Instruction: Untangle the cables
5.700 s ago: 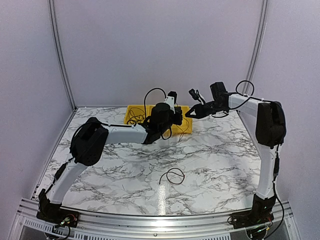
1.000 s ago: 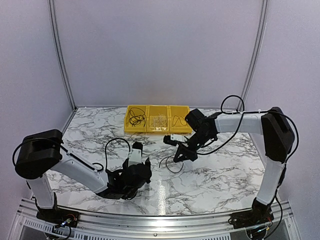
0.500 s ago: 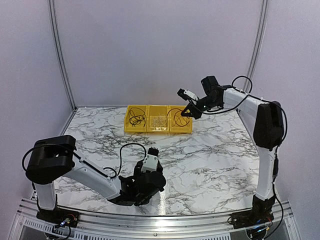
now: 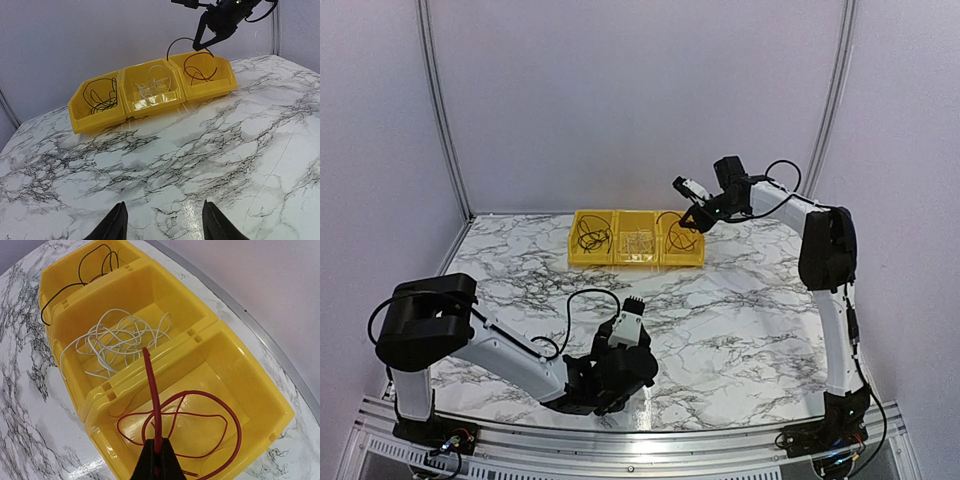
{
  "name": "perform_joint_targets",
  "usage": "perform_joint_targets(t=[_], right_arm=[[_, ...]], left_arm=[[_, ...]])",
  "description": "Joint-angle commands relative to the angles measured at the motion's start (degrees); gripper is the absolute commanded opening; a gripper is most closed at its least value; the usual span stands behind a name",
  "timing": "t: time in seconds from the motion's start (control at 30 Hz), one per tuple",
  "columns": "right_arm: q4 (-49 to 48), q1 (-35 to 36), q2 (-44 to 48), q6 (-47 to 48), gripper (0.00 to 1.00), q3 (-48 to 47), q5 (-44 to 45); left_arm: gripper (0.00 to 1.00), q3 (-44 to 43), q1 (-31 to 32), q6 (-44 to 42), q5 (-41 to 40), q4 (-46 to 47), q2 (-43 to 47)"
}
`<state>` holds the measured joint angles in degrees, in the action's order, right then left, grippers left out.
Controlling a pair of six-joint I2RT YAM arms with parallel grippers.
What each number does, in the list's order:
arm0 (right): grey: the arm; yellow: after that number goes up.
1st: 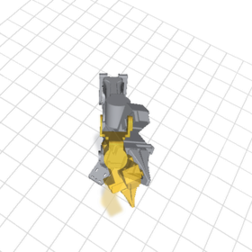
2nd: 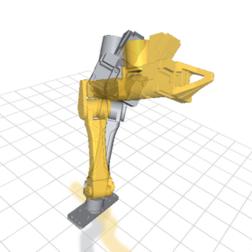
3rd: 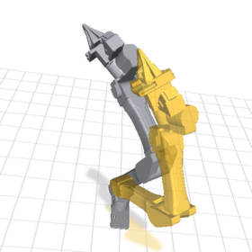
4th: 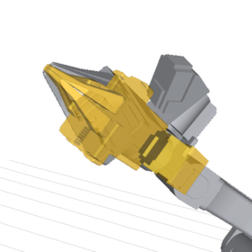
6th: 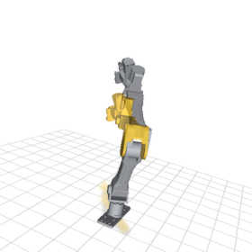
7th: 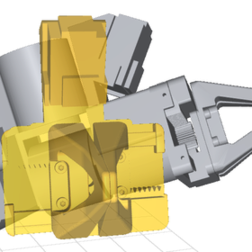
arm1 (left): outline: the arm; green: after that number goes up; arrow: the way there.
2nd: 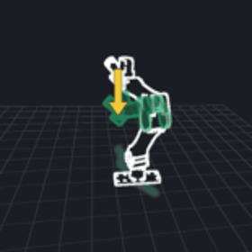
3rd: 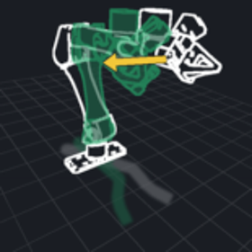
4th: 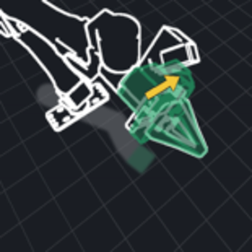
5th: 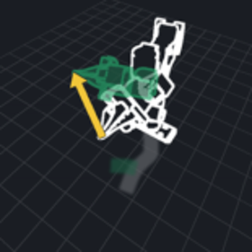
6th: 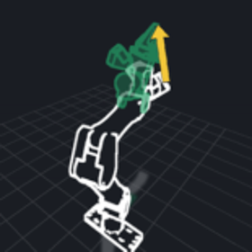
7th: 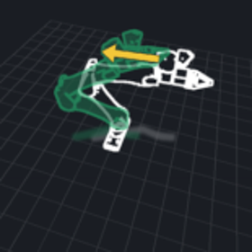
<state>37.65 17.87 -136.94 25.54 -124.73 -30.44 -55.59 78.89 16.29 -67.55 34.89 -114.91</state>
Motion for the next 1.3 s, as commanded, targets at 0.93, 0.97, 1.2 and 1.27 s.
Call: perform_joint_targets(t=[0.93, 0.97, 1.2, 1.27], right_arm=[[-32.2, -2.3, 62.0, -12.0, 0.99, 61.6, 14.0], [-33.6, -2.5, 65.0, -12.0, 0.99, 65.0, 12.9], [-39.7, -5.1, 77.2, -19.6, 0.99, 77.0, 21.2], [-41.7, -5.7, 79.2, -19.5, 0.99, 79.1, 22.6]], left_arm=[[0.72, 3.4, 1.0, -7.3, 0.6, 0.6, 9.4], [0.73, 4.7, 1.0, -7.8, 2.1, 0.0, 12.0], [0.74, 4.8, -3.6, 0.8, 14.5, -22.3, 30.6], [0.74, 3.4, -7.1, 4.1, 19.6, -29.8, 34.4]])
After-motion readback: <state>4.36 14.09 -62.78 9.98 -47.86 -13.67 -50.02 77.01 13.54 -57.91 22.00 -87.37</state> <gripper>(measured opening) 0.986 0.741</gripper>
